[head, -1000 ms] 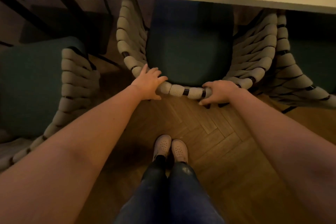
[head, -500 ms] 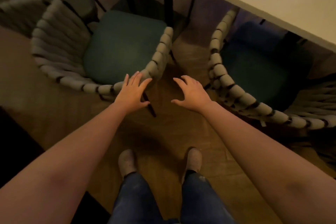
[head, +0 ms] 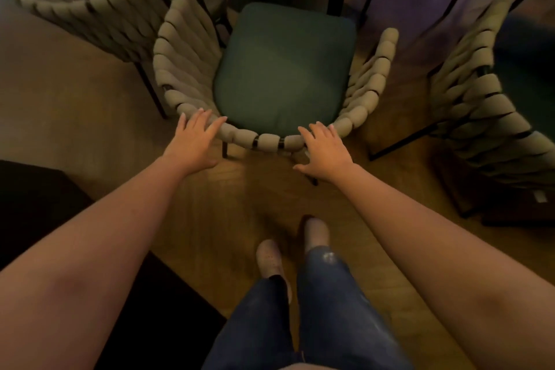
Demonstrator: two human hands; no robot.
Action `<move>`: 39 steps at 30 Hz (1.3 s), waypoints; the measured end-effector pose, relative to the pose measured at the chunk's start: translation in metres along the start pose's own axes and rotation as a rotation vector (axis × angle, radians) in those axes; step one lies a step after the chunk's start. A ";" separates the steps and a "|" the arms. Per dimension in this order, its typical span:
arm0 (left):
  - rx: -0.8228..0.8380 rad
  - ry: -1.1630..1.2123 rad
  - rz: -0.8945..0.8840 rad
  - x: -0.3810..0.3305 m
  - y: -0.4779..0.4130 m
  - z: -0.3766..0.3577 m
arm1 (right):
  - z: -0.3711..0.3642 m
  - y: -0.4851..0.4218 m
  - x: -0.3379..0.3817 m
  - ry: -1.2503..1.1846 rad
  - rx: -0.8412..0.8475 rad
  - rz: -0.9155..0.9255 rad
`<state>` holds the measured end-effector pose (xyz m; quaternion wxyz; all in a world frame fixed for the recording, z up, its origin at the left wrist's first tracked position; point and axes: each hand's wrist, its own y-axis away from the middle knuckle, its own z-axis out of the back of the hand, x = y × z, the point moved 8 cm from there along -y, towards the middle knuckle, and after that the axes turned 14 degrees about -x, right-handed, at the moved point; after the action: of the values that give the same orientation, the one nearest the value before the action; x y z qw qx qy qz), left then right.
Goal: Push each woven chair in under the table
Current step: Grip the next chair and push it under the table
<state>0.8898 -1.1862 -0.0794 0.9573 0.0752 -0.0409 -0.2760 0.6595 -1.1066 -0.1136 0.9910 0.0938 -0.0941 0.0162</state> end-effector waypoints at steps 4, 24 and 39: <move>0.075 -0.045 -0.025 0.026 -0.015 -0.013 | -0.012 -0.019 0.016 0.058 0.073 -0.034; 0.289 -0.055 -0.624 0.035 -0.102 -0.059 | -0.045 -0.069 0.026 0.175 0.215 -0.297; 0.271 -0.105 -0.752 0.006 -0.212 -0.043 | -0.017 -0.112 -0.031 0.148 0.168 -0.529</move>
<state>0.7893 -1.3616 -0.1568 0.7675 0.1963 -0.0956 -0.6027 0.6375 -1.2136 -0.1568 0.9537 0.1954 0.0079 -0.2284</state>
